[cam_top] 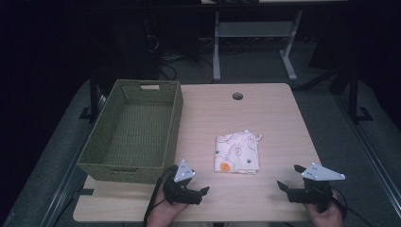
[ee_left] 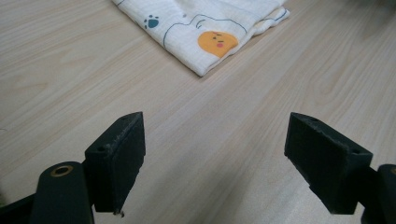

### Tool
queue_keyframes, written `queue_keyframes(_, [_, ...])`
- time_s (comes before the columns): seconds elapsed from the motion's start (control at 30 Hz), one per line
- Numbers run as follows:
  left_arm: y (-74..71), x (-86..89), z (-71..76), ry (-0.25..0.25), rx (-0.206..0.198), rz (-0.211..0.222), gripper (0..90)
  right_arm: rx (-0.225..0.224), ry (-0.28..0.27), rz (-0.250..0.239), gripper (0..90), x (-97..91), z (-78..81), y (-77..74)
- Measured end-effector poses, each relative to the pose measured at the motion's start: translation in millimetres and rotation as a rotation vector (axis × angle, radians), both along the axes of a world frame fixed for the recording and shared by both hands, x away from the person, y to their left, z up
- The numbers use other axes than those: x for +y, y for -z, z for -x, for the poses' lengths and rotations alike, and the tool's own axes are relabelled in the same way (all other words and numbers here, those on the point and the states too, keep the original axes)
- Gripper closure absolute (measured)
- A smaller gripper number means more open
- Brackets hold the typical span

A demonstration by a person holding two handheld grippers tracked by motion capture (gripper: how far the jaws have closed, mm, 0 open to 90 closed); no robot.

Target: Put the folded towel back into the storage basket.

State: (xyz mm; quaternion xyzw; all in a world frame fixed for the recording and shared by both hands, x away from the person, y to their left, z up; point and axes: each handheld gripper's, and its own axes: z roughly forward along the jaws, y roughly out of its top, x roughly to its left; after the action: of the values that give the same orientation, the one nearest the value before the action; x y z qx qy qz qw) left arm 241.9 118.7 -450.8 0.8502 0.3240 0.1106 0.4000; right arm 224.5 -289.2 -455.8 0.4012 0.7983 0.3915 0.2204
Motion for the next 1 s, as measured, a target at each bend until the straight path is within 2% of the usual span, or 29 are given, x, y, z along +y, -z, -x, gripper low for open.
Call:
queue_keyframes(0.27, [1.9,-1.3,-0.6,0.009,0.011,0.002,20.2,0.005,-0.014,-0.001,13.9,2.2,-2.3,0.5])
queue_keyframes(0.4, [-2.8,-4.1,1.3,0.022,-0.008,-0.008,19.6,-0.004,-0.021,0.004,13.9,5.4,-1.3,-0.8])
queue_keyframes(0.43, [-4.7,-5.1,1.6,0.021,-0.009,-0.003,19.6,-0.007,-0.027,0.007,13.9,5.8,-1.4,-0.8])
queue_keyframes(0.53, [-9.4,-7.2,0.9,0.039,0.029,0.045,19.4,-0.003,-0.024,0.002,13.9,7.3,-1.2,-0.6])
queue_keyframes(0.57, [-9.4,-7.2,0.9,0.039,0.029,0.045,19.4,-0.003,-0.024,0.002,13.9,7.3,-1.2,-0.6])
queue_keyframes(0.6, [-13.0,-9.5,0.5,0.045,0.028,0.041,19.4,-0.01,-0.024,-0.016,13.9,7.1,-0.2,-1.8])
queue_keyframes(0.73, [-16.5,-15.6,-3.9,0.055,0.037,0.036,19.3,-0.011,-0.021,-0.018,13.9,7.3,0.3,-1.9])
queue_keyframes(0.87, [-21.2,-27.2,-10.3,0.081,0.029,-0.007,18.7,-0.005,-0.023,-0.013,13.9,7.3,-1.4,-1.2])
queue_keyframes(1.0, [-26.3,-41.1,-17.4,0.101,0.018,-0.029,17.9,-0.004,-0.033,-0.012,13.9,7.9,-1.0,-0.3])
